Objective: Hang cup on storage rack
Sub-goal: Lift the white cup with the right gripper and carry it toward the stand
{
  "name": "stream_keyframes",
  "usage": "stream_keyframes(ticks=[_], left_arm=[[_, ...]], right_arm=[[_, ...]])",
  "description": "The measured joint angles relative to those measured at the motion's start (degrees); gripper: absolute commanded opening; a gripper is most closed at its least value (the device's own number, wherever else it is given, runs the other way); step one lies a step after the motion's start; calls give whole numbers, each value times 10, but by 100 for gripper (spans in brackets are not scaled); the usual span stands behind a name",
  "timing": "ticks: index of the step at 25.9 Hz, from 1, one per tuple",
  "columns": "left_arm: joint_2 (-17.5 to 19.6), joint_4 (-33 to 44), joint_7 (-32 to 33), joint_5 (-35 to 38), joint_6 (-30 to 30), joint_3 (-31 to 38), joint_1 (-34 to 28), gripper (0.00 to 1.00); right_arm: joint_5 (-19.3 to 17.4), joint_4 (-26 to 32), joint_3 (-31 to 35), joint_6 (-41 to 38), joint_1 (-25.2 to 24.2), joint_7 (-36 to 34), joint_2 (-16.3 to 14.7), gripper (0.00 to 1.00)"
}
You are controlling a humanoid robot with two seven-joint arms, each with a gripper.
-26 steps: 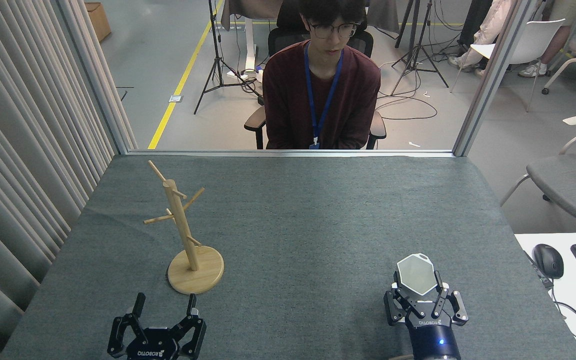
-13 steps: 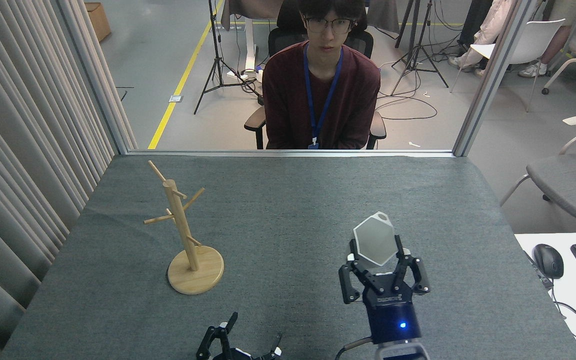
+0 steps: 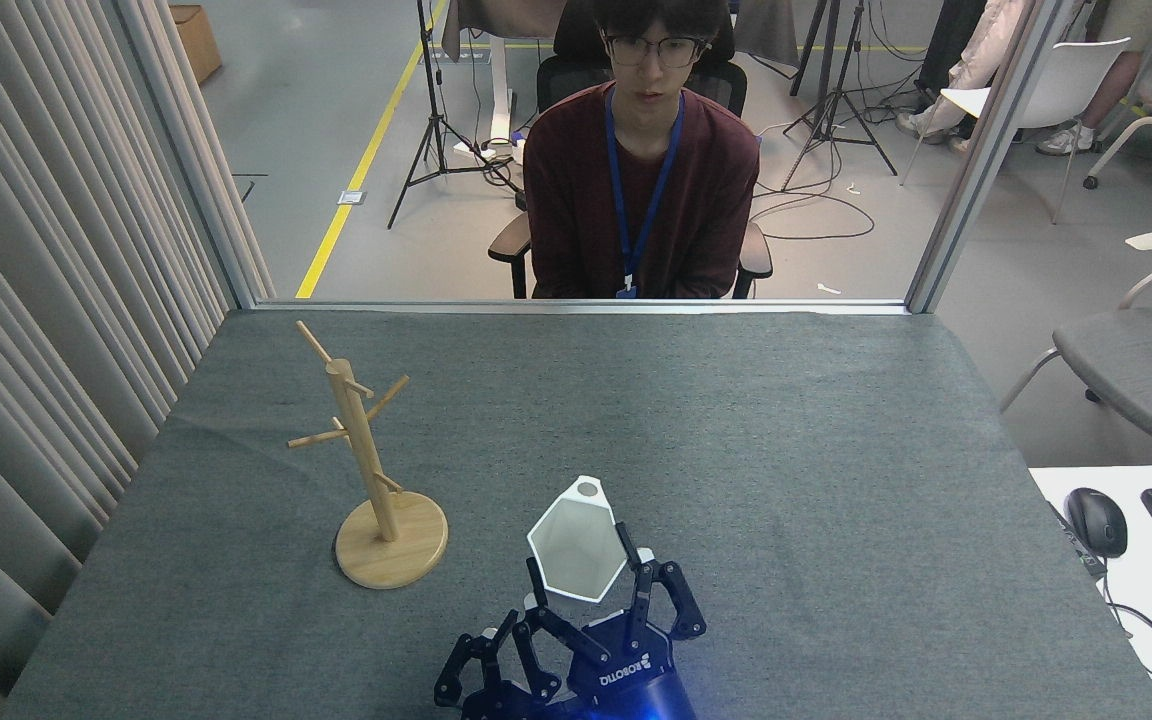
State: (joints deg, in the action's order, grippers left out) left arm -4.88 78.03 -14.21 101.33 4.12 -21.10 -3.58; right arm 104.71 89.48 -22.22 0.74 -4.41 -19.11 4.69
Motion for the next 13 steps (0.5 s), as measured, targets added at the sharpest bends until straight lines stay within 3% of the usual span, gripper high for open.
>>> stream_keyframes(ticks=[13], left_arm=[[0,17,1,-7,1,5,2,99]], right_arm=[[21,-29,-22,-4,-33,-7,-9,55]])
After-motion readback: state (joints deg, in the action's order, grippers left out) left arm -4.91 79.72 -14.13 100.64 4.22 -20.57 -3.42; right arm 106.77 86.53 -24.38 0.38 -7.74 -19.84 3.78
